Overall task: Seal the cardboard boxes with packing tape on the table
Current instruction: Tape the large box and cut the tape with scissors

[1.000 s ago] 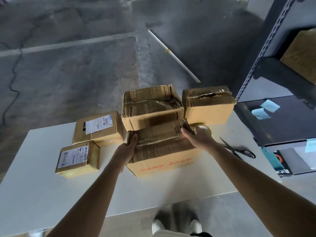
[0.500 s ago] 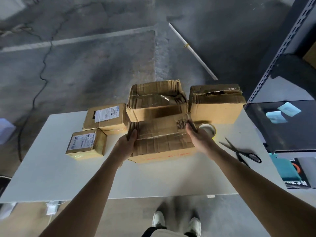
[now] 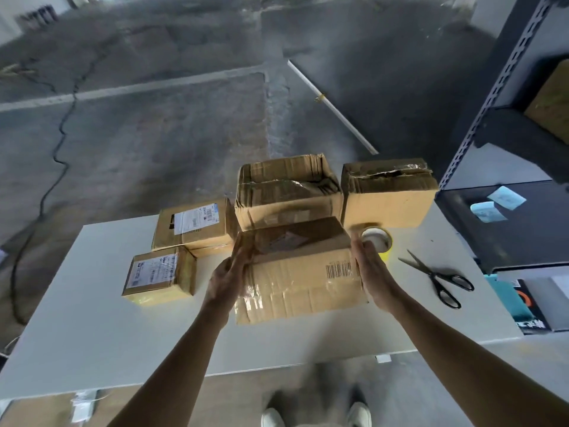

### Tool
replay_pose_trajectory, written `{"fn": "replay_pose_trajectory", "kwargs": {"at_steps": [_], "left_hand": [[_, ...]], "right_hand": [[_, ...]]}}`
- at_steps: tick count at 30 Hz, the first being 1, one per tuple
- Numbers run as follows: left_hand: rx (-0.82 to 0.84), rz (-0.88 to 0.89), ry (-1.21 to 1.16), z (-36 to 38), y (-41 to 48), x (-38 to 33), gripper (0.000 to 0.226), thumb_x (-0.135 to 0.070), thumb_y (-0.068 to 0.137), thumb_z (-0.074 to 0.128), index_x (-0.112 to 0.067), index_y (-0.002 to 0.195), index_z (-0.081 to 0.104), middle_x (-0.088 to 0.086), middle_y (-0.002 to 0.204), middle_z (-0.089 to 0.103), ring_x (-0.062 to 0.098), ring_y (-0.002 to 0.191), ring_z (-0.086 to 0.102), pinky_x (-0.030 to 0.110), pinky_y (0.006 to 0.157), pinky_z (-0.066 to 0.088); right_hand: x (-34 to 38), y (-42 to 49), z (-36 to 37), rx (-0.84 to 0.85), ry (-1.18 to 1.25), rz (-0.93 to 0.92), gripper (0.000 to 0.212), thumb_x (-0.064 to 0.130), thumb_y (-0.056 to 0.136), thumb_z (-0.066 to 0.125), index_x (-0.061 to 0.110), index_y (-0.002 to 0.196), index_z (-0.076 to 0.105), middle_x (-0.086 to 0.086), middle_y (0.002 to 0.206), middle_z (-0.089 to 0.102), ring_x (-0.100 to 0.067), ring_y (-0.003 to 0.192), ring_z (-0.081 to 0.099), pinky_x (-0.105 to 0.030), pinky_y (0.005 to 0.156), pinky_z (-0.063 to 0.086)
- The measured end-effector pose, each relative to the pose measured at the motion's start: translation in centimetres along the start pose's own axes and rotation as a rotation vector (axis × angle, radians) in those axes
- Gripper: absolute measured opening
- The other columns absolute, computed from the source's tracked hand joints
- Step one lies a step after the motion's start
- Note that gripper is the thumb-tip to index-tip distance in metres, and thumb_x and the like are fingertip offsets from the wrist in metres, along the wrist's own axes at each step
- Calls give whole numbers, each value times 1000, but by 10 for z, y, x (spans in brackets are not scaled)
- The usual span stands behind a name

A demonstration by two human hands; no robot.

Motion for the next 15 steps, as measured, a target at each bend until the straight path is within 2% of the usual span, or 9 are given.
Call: {"fn": "replay_pose_trajectory", "kwargs": {"at_steps": [2,5,7,9,12,14,15], "left_hand": [[28,-12,3,-3,3,15,62,-68,89,49,-16,122,60,6,101,66,24,94,63,33,74,53],[83,-46,35,-6,10,37,72,-75,77,52,-28,132,52,4,122,61,26,111,60,47,94,54],[102,-56,57,-7,17,50,70,-72,74,53,-35,132,50,2,129,57,25,114,59,51,99,51],[117,-70,67,-7,18,52,65,-68,73,55,-38,131,50,1,131,56,24,116,58,52,100,50],[156,-87,45,-6,16,57,60,-46,75,60,-33,133,49,2,133,53,26,120,54,49,104,47],[163,-109,36,-6,15,65,64,-29,72,60,-32,135,46,3,134,51,29,123,53,51,103,48],[169,-120,40,-5,14,69,67,-24,71,59,-31,136,44,4,134,50,30,122,53,52,100,50]], "right_hand": [[-12,1,4,-38,60,77,40,65,89,48,27,100,44,2,81,57,-14,77,61,-27,59,46],[-29,2,7,-76,88,153,25,39,100,53,19,115,52,-11,100,65,-24,87,65,-34,65,50],[-36,-1,8,-70,91,169,28,26,102,51,16,128,53,-11,112,69,-27,95,69,-35,69,52],[-38,-6,9,-70,67,168,31,18,101,49,16,132,55,-9,113,71,-26,99,69,-33,70,53],[-44,-10,10,-90,47,174,33,9,100,48,18,130,56,-5,116,70,-21,106,66,-34,82,54],[-47,-11,11,-98,24,169,36,5,99,46,21,130,57,-2,120,68,-20,112,63,-41,94,53],[-48,-12,12,-101,19,173,37,4,98,44,23,128,58,-1,120,68,-21,112,63,-43,96,53]]}}
Point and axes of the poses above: each hand's wrist, its own y-axis towards the middle knuckle, its own z-axis out of the palm, x = y × z, the point moved 5 cm from there along y, towards the middle knuckle
